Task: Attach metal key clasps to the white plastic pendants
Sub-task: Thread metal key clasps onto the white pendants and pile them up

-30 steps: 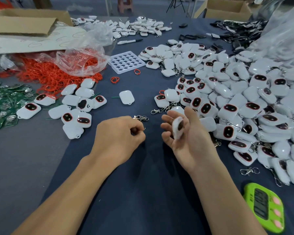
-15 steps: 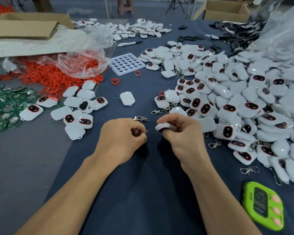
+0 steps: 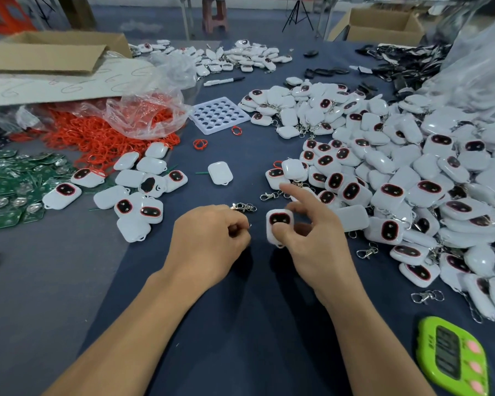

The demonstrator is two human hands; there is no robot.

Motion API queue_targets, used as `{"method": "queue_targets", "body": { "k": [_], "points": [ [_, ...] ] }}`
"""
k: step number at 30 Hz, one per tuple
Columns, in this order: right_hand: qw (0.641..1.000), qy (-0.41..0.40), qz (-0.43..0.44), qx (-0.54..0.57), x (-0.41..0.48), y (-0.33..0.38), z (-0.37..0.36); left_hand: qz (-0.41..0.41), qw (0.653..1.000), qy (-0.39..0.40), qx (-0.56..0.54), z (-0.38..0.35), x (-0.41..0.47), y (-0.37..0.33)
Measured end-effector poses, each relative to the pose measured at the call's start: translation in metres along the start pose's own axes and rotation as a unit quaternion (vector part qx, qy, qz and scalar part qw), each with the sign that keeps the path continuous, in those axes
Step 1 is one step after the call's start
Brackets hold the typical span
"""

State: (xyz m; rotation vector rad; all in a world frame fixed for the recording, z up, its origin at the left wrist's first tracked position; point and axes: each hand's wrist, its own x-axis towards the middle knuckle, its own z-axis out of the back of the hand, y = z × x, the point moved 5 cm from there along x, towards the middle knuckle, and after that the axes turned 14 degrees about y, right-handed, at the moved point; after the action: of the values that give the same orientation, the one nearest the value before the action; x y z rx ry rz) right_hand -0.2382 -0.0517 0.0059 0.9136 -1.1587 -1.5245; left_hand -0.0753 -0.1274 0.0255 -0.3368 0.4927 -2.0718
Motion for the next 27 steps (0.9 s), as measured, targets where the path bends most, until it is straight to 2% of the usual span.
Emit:
{"method": "queue_targets", "body": {
  "k": [5, 6, 9, 11, 22, 27],
  "points": [
    [0.992, -0.031, 0.004, 0.122, 0.003, -0.001, 0.0, -0.035, 0.999, 0.037, 0.012, -0.002, 0.0, -0.004],
    [0.993, -0.033, 0.002, 0.113, 0.003, -0.001, -0.002, -0.044, 0.998, 0.051, 0.012, -0.003, 0.0, -0.005],
    [0.998, -0.038, 0.006, -0.058, 0.0, 0.003, -0.007, -0.068, 0.994, 0.088, 0.009, -0.005, 0.0, -0.01],
    [0.995, -0.027, 0.002, -0.096, -0.001, 0.004, -0.009, -0.074, 0.992, 0.1, 0.001, -0.005, 0.0, -0.011],
    [0.991, 0.004, -0.022, -0.133, 0.006, -0.003, -0.007, -0.062, 0.991, 0.115, -0.022, -0.007, 0.0, -0.011],
    [0.991, 0.017, -0.016, -0.129, 0.005, -0.003, -0.007, -0.064, 0.992, 0.107, 0.001, -0.009, -0.002, -0.013]
  ]
}}
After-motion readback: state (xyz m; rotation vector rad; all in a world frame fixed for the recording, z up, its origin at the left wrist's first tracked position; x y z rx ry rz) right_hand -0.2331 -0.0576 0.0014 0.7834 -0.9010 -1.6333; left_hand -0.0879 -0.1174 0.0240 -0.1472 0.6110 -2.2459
